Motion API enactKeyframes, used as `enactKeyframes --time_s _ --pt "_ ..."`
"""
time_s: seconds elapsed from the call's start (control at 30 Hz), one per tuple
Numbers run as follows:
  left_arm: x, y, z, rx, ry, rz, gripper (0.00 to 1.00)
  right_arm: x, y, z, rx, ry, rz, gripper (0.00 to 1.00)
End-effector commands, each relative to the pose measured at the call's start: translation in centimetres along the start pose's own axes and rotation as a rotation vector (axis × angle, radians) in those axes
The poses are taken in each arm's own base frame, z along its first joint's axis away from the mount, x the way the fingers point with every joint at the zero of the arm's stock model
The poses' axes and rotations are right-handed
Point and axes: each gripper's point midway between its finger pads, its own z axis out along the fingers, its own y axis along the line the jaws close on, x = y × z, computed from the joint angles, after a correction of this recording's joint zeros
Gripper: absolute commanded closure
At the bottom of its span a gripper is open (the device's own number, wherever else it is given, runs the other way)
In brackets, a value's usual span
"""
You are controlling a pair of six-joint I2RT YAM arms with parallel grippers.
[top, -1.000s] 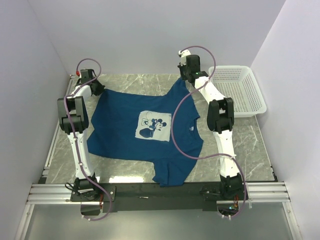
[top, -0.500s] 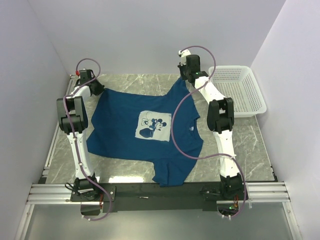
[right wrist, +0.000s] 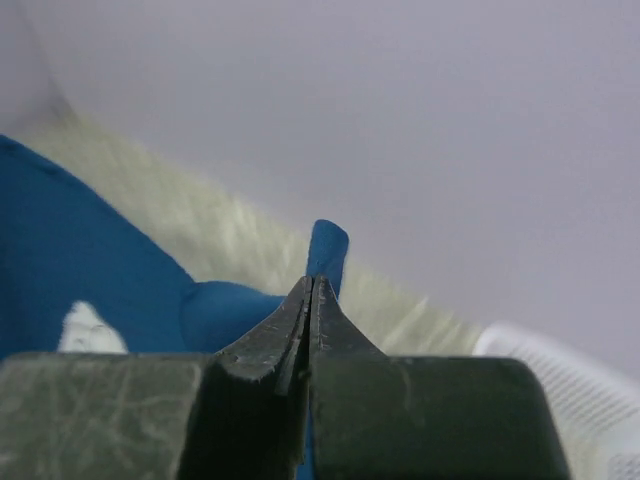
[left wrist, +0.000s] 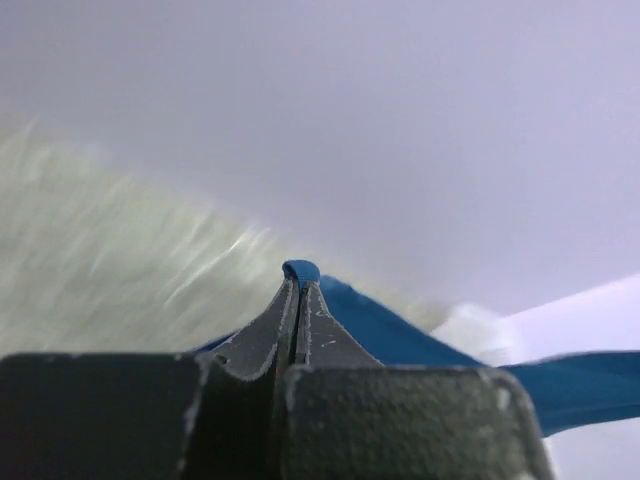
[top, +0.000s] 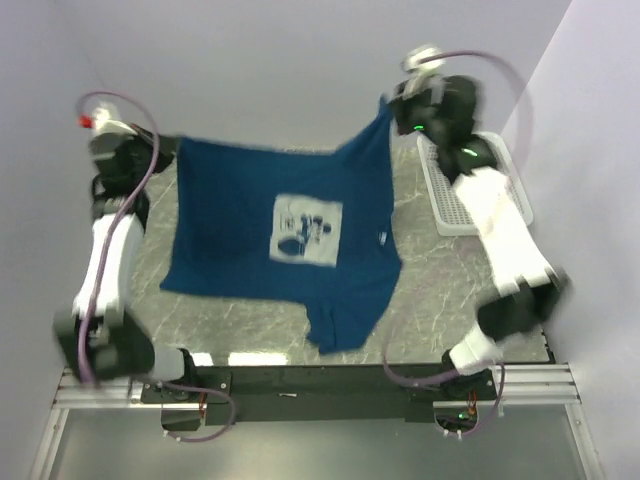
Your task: Fold and stack the t-shirts
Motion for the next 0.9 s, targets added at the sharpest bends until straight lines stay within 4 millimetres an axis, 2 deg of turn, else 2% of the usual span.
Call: enactKeyframes --time_s 0.0,0.03,0.07,0.1,0.13,0.17,0.2,0.23,0.27,0.3,0.37,0.43,0.5,0.57,0.67,0.7,0.73,0.77,0.8,0.83,0.87 --pt "-5.9 -9.6 -10.2 0.234 -0.233 0.032 0.99 -12.1 2.7 -12.3 -0.044 -0.307 -0.047 1.0" --pt "-6.6 -10.5 -12.3 0.248 -0.27 0.032 0.99 -14.8 3.4 -16.7 -0.038 -0.387 -0.065 1.0" --pt "-7.4 -12.5 -16.4 0.284 -0.327 0.042 0.99 -16.2 3.7 -19.3 -0.033 -0.419 -0.063 1.0" --pt "-7.9 -13.5 -18.6 0.304 -0.364 0.039 0.99 -17.4 4.1 -21.6 -0.032 -0.45 -0.064 1.0" --pt "-9.0 -14.6 -20.9 0.323 -0.424 0.039 0.99 -20.2 4.6 -25.8 -0.02 -0.534 -0.08 1.0" --pt "-9.5 -15.9 -24.3 0.349 -0.47 0.045 0.99 -20.8 5.2 -27.7 -0.038 -0.554 -0.064 1.0" --pt "-9.6 -16.2 -25.8 0.343 -0.485 0.036 0.99 -21.7 5.8 -29.8 -0.059 -0.59 -0.065 1.0" --pt "-10.6 -17.6 -28.2 0.368 -0.531 0.041 1.0 -22.6 5.4 -32.1 -0.033 -0.622 -0.071 1.0" --pt "-11.4 -18.2 -30.1 0.368 -0.579 0.036 0.99 -23.9 5.9 -34.3 -0.039 -0.664 -0.051 1.0" --pt "-12.1 -19.1 -32.0 0.365 -0.601 0.034 0.99 -24.3 6.6 -35.4 -0.055 -0.68 -0.071 1.0" --pt "-12.9 -20.0 -33.9 0.384 -0.64 0.021 0.99 -25.3 6.8 -37.5 -0.027 -0.716 -0.098 1.0" --pt "-13.6 -21.2 -35.6 0.421 -0.669 0.017 0.99 -25.7 7.2 -38.0 -0.04 -0.728 -0.107 1.0" --pt "-13.9 -21.8 -36.0 0.434 -0.669 0.016 0.99 -25.7 6.6 -37.7 -0.011 -0.721 -0.118 1.0" --pt "-13.8 -21.7 -35.1 0.43 -0.648 0.008 0.99 -25.2 6.0 -36.7 -0.004 -0.702 -0.111 1.0" --pt "-12.6 -20.2 -31.9 0.4 -0.576 -0.026 0.99 -23.8 4.4 -33.8 0.012 -0.646 -0.085 1.0" --pt "-11.2 -18.8 -29.5 0.377 -0.519 -0.047 0.99 -23.2 4.0 -33.0 0.016 -0.63 -0.079 1.0" --pt "-10.5 -18.0 -28.2 0.366 -0.493 -0.056 0.99 -21.4 3.1 -30.8 0.016 -0.579 -0.054 1.0" --pt "-10.0 -17.4 -27.0 0.37 -0.481 -0.062 0.99 -20.8 2.5 -29.7 0.018 -0.571 -0.054 1.0" --pt "-8.0 -15.0 -24.1 0.323 -0.42 -0.087 0.99 -19.7 1.9 -28.2 0.016 -0.542 -0.042 1.0" --pt "-7.2 -13.9 -22.7 0.303 -0.399 -0.094 0.99 -17.0 1.0 -25.4 0.007 -0.472 -0.011 1.0" --pt "-6.5 -12.6 -20.8 0.276 -0.38 -0.103 0.99 -16.1 0.6 -24.0 0.002 -0.462 -0.008 1.0"
